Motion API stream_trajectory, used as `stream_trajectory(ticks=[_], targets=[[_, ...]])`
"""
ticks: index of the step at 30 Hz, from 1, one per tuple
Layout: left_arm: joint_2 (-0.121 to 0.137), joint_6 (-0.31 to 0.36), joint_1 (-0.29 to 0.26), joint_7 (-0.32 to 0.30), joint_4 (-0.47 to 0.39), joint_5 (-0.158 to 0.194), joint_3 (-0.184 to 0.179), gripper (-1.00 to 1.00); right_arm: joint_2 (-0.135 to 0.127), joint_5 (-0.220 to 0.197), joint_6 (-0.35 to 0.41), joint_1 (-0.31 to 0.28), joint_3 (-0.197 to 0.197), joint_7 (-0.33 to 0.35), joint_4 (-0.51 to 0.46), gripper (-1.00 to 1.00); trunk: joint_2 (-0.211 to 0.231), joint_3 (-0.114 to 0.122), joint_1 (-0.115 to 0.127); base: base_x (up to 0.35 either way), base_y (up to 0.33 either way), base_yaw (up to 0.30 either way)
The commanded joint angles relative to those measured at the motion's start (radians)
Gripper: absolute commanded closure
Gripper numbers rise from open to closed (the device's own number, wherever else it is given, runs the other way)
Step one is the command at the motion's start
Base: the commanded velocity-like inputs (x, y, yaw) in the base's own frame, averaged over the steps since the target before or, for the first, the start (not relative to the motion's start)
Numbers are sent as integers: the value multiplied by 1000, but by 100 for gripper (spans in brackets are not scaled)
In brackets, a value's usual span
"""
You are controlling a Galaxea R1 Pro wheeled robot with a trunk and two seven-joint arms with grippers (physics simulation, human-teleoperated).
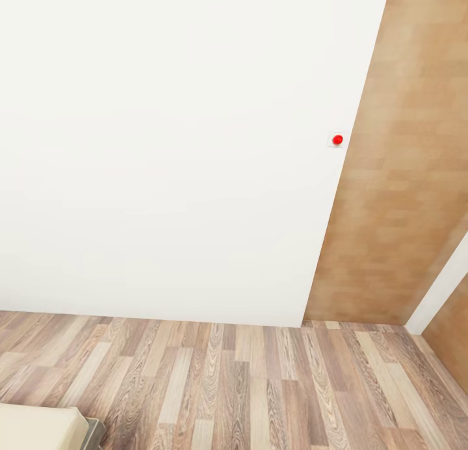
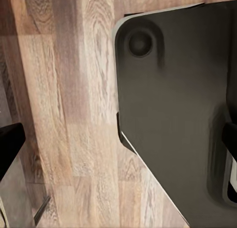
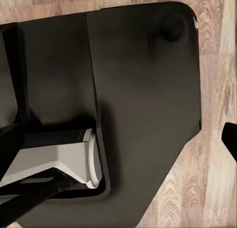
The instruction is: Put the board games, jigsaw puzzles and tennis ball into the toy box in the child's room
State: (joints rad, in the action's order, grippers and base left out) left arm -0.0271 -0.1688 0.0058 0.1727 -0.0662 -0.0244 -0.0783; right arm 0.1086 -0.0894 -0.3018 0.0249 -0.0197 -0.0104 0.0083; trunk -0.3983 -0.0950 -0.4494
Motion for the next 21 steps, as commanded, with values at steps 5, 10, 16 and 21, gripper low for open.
stream_trajectory(ticks=[5,10,16,21], targets=[[2,-6,0,6,-2,-2,-8,-100,-4,-39,-7,0,-2,-4,1,-100,-2,-2,-1,0,0,0],[1,-10,0,2,-3,-8,-10,-100,-4,-46,-12,0,-3,-41,1,-100,-2,-2,-1,0,0,0],[0,-12,0,1,-3,-9,-12,-100,-2,-48,-16,0,-5,-102,-2,-100,-2,-2,-1,0,0,0],[-1,-13,-2,0,-28,-6,-7,-100,-4,-47,-9,-6,-6,-147,-13,-100,-2,-2,-1,0,0,0]])
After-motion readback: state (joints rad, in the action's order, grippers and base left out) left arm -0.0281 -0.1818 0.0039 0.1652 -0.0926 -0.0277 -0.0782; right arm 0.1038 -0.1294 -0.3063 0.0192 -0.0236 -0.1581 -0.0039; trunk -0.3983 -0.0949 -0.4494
